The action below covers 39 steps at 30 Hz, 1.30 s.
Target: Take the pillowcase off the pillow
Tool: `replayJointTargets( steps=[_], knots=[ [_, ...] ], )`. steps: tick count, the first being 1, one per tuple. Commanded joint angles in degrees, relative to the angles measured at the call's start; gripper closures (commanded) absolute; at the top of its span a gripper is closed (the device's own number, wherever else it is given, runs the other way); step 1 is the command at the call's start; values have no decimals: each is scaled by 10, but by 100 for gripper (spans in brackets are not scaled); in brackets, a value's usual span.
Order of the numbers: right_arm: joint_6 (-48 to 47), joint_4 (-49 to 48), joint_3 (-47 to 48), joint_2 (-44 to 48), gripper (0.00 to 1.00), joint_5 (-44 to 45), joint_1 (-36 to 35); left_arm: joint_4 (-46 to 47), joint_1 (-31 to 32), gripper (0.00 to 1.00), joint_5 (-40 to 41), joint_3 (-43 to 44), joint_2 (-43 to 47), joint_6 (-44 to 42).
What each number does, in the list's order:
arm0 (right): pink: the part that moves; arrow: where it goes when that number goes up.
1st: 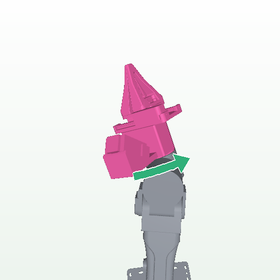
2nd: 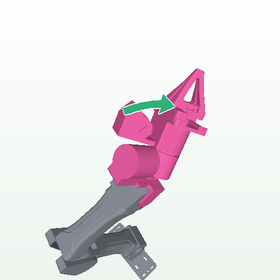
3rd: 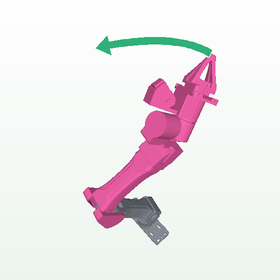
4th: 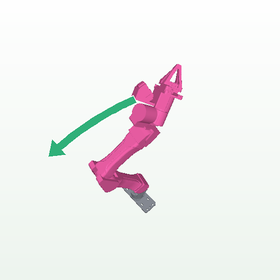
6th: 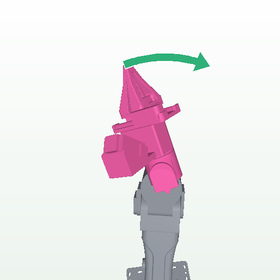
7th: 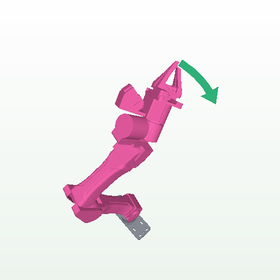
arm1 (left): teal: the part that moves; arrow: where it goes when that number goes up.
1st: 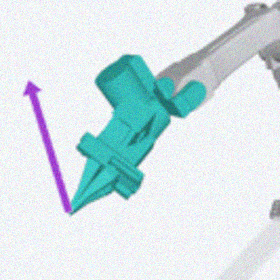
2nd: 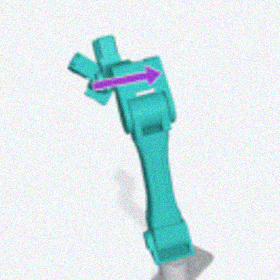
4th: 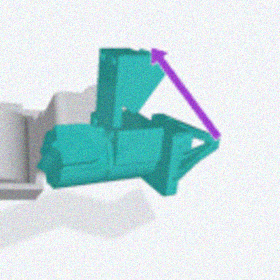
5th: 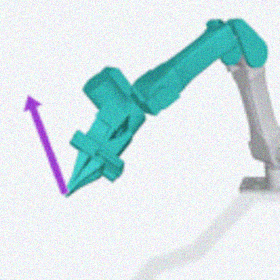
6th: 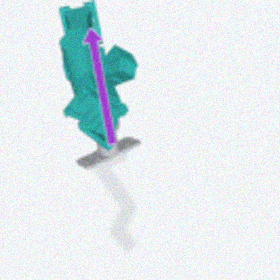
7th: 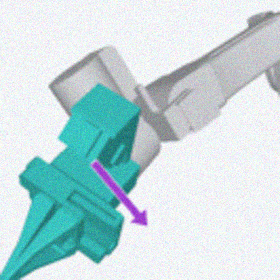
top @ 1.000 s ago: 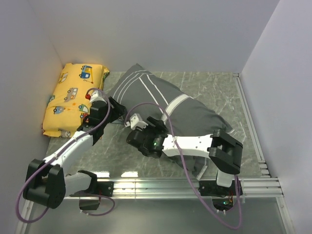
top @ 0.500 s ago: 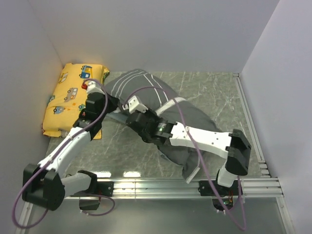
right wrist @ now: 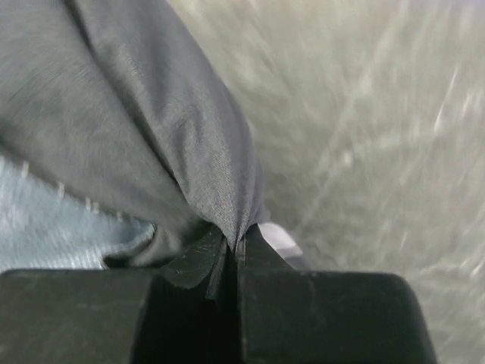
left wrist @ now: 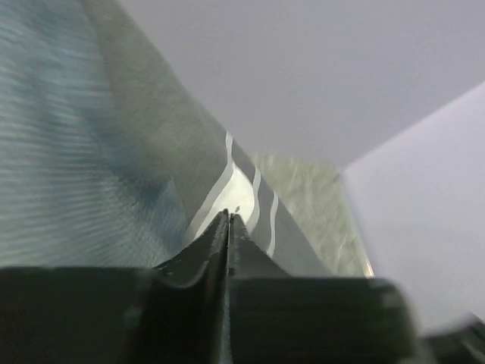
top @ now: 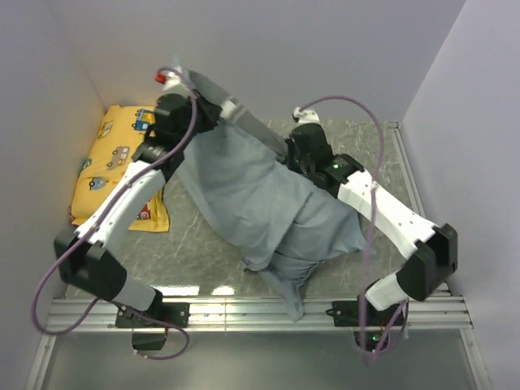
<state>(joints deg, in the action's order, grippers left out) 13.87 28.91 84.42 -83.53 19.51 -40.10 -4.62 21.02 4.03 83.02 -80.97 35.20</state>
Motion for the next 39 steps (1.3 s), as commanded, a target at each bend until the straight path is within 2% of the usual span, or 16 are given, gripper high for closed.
replayJointTargets(
  steps=[1,2,3,6,8,10,13,18,19,22,25,30,36,39],
  knots=[
    [77,-91,-97,-40,100,-108,87,-35,31,87,-28,24,-46,-24],
    [82,-103,-114,-71,100,-128,108,-35,40,77,-26,27,-49,-24],
    [85,-106,-116,-88,100,-132,113,-31,44,55,-26,27,-48,-24],
    [85,-118,-108,-143,100,-148,123,-23,57,30,-29,21,-31,-29],
    [85,-119,-91,-167,100,-151,129,-21,68,22,-27,10,-4,-36],
    [82,-109,-60,-184,100,-150,136,-18,75,20,-27,-18,18,-36],
    [75,-95,-17,-198,86,-157,152,-15,97,18,-20,-76,69,-35],
    [74,-64,46,-212,56,-186,174,-24,168,17,50,-202,150,-36],
    [75,-60,62,-210,44,-190,176,-27,178,17,56,-219,158,-31],
    [75,-46,79,-184,25,-192,178,-34,226,17,89,-272,182,-28],
    [74,-34,87,-140,14,-188,178,-67,279,16,154,-290,193,-21],
    [76,-21,65,-53,11,-183,174,-89,328,16,194,-298,187,-18],
    [85,-41,-50,99,10,-166,160,-89,337,21,210,-298,155,-10],
    [89,-51,-123,173,10,-146,122,-87,342,26,205,-295,151,-13]
  ],
)
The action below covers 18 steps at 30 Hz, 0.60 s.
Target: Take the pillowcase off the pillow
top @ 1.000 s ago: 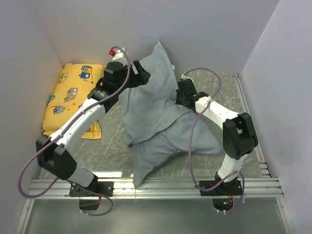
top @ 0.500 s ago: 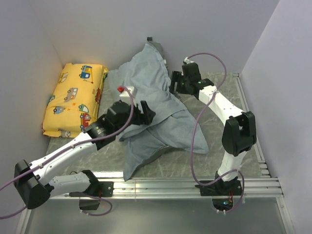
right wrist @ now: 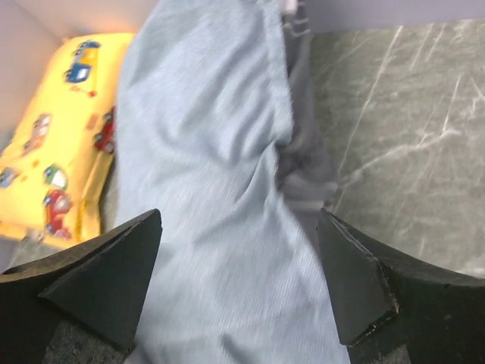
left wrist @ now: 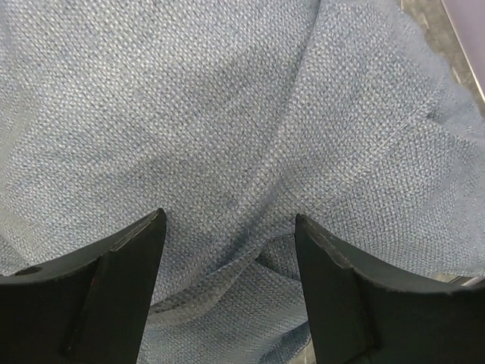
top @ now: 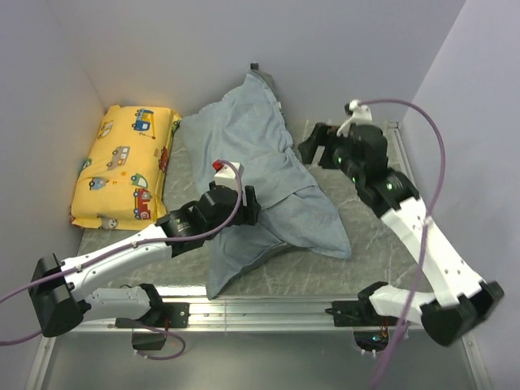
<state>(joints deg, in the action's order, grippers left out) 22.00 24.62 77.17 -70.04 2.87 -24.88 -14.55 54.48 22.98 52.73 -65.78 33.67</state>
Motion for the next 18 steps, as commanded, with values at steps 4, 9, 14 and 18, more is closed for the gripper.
replayJointTargets(
  steps=[4,9,14,18],
  knots=[
    [24,-9,-144,116,10,72,-103,8,12,18,-5,9,10,-6],
    [69,-34,-252,179,11,100,-194,11,17,16,-37,-3,32,-15],
    [96,-48,-302,163,18,143,-217,-17,19,18,-19,0,6,-12],
    [88,-51,-299,144,27,181,-218,-34,22,24,17,10,-26,1]
  ],
)
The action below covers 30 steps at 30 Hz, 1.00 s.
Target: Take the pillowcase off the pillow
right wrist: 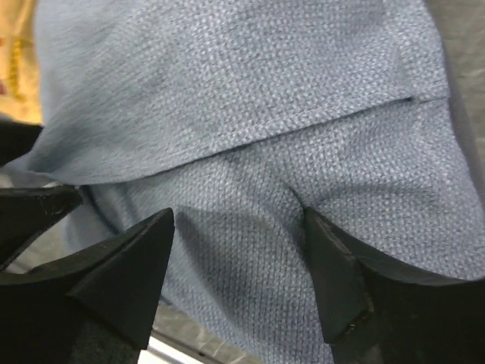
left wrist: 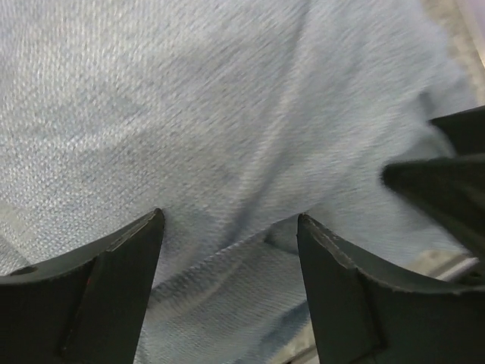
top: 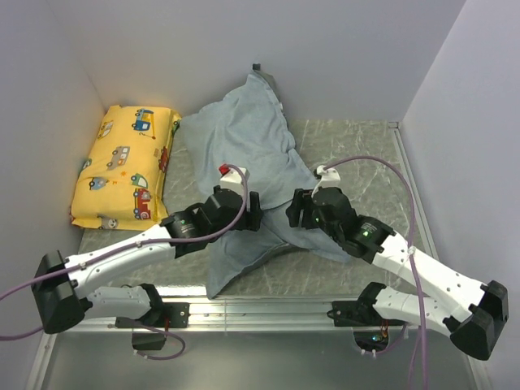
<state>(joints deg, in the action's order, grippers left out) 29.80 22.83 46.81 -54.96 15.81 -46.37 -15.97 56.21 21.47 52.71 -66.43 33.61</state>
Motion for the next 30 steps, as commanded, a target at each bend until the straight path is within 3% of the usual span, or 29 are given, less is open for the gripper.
replayJointTargets(
  steps=[1,5,6,9,12,15,19,22,23,26,27,28,30],
  knots=[
    [8,-32,8,-8,29,61,-2,-27,5,26,44,14,-33,4],
    [-6,-24,23,-23,45,81,16,-53,5,44,91,41,-53,16],
    [-9,-24,26,-27,55,77,23,-54,5,48,101,44,-53,16],
    [-21,-29,24,-31,72,64,65,-67,5,65,144,66,-52,23],
    [-26,-24,22,-34,84,52,124,-85,4,68,201,101,-56,20],
    [-31,-23,24,-30,89,40,168,-121,-25,66,248,143,-69,25],
    [-38,-16,32,-30,90,46,192,-80,-125,71,188,144,-67,14],
    [-41,-11,43,-32,92,26,210,-40,-163,78,156,140,-73,7],
    [-44,-11,46,-31,89,13,210,-35,-163,85,142,150,-77,3],
    [-53,-11,59,-14,77,-29,183,-13,-164,96,96,172,-92,-18],
    [-56,-9,70,-3,67,-15,162,-11,-164,98,91,176,-96,-19],
    [-60,-3,77,0,62,5,103,-6,-163,99,86,180,-103,-21],
    [-64,11,103,-8,52,48,52,-2,-164,100,70,185,-109,-28]
  ],
)
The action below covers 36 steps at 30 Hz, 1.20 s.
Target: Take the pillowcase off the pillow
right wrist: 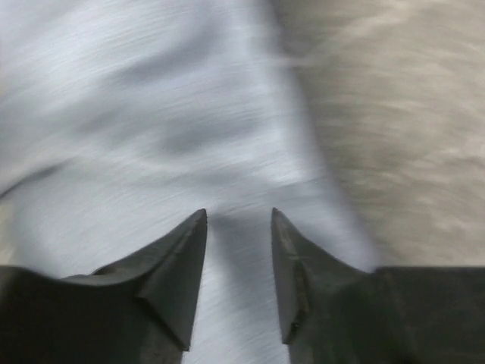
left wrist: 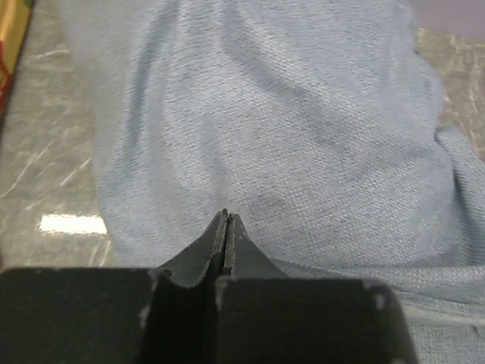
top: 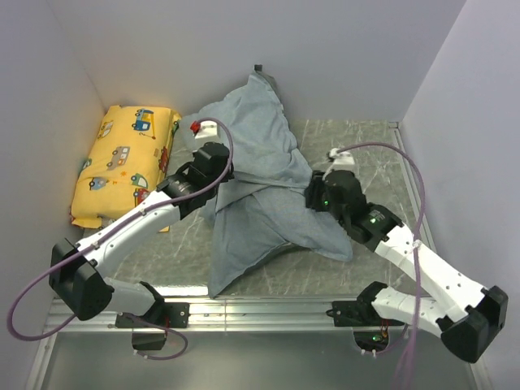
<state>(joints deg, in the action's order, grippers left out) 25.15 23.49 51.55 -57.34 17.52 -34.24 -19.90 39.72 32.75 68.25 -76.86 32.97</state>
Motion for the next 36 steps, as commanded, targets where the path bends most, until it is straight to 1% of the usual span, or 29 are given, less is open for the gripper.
replayJointTargets(
  steps=[1,3,4,5,6,8,13,17,19,20,21,23,24,26,27,28,30,31,33,34,36],
  knots=[
    [-19,7,63,10,50,31,-115,38,1,100,-48,29,-6,-23],
    [-25,1,77,-16,47,41,-153,37,2,85,-70,26,1,-23],
    [-29,-4,80,-29,46,45,-168,38,2,76,-78,22,7,-22],
    [-31,-5,86,-43,46,60,-192,46,2,53,-85,8,15,-19],
    [-38,-3,101,-75,47,70,-202,53,1,43,-95,0,25,-20],
    [-46,-11,116,-104,47,81,-219,56,1,29,-113,-21,53,-21],
    [-71,-34,166,-198,47,78,-239,55,2,23,-136,-57,101,-28],
    [-72,-21,202,-254,47,115,-241,57,0,23,-170,-78,98,-43],
    [-71,-23,207,-270,47,125,-241,61,-3,22,-170,-75,84,-47],
    [-70,-22,209,-275,50,131,-240,66,-6,22,-190,-75,78,-54],
    [-65,-20,213,-283,58,136,-241,71,-10,22,-202,-73,63,-57],
    [-61,-14,213,-286,72,146,-241,72,-19,22,-213,-61,42,-61],
    [-55,-13,212,-286,84,147,-241,72,-22,23,-218,-58,23,-61],
    [-50,-12,204,-279,95,152,-241,87,-31,25,-233,-51,4,-58],
    [-45,-9,203,-276,97,153,-241,91,-32,28,-246,-48,-14,-58],
    [-42,-5,201,-272,100,154,-241,91,-33,34,-248,-37,-23,-57],
    [-37,-1,191,-256,100,156,-241,88,-33,48,-241,-28,-43,-56],
    [-34,2,187,-250,100,156,-241,87,-33,67,-236,-17,-47,-55],
    [-28,4,174,-231,100,152,-242,78,-34,91,-210,-5,-57,-49],
    [-25,9,170,-224,100,149,-241,72,-36,99,-199,8,-60,-42],
    [-15,16,155,-198,100,140,-242,64,-42,100,-180,21,-65,-34]
  ],
)
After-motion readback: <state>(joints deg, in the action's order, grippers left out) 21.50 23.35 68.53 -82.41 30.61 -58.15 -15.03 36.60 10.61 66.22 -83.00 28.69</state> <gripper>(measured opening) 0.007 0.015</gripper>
